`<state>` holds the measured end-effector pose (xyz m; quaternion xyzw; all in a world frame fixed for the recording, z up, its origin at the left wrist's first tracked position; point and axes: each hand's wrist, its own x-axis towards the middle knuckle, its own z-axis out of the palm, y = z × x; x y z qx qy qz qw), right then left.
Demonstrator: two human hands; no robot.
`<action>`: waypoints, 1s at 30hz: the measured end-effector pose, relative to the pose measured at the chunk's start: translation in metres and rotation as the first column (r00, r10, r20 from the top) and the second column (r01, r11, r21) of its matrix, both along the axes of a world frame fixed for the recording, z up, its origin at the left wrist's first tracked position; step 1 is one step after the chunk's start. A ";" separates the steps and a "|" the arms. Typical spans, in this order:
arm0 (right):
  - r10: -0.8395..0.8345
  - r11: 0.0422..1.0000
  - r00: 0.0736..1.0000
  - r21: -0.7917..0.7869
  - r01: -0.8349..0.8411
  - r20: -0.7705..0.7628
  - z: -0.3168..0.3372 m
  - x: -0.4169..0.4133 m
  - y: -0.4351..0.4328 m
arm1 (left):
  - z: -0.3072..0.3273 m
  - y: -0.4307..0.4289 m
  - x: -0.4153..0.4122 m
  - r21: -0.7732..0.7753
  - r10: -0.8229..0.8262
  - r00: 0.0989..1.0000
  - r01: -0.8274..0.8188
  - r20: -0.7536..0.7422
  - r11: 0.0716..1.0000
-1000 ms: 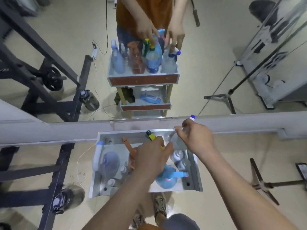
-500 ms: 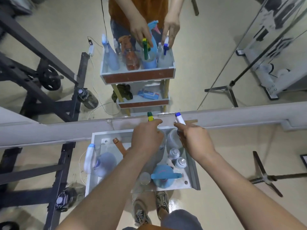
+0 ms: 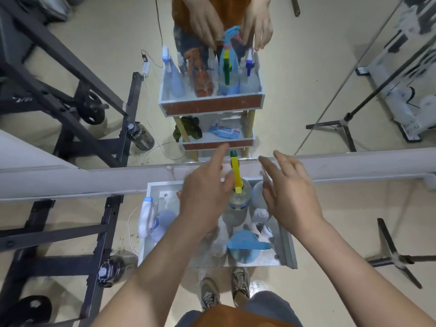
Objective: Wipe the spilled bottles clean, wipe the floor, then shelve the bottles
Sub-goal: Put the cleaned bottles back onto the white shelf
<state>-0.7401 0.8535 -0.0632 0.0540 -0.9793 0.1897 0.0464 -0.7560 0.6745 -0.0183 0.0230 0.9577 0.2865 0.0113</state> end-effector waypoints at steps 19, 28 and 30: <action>0.119 0.986 0.941 -0.149 -0.074 0.316 -0.008 -0.016 -0.058 | -0.064 -0.052 0.013 0.080 0.455 0.808 -0.517 0.375 0.852; 0.140 0.967 0.930 -0.248 -0.055 0.340 -0.004 -0.016 -0.050 | -0.074 -0.026 -0.011 0.050 0.288 0.851 -0.343 0.440 0.938; 0.143 0.963 0.925 -0.266 -0.048 0.352 -0.006 -0.016 -0.053 | -0.079 -0.030 -0.010 0.112 0.266 0.829 -0.363 0.492 0.925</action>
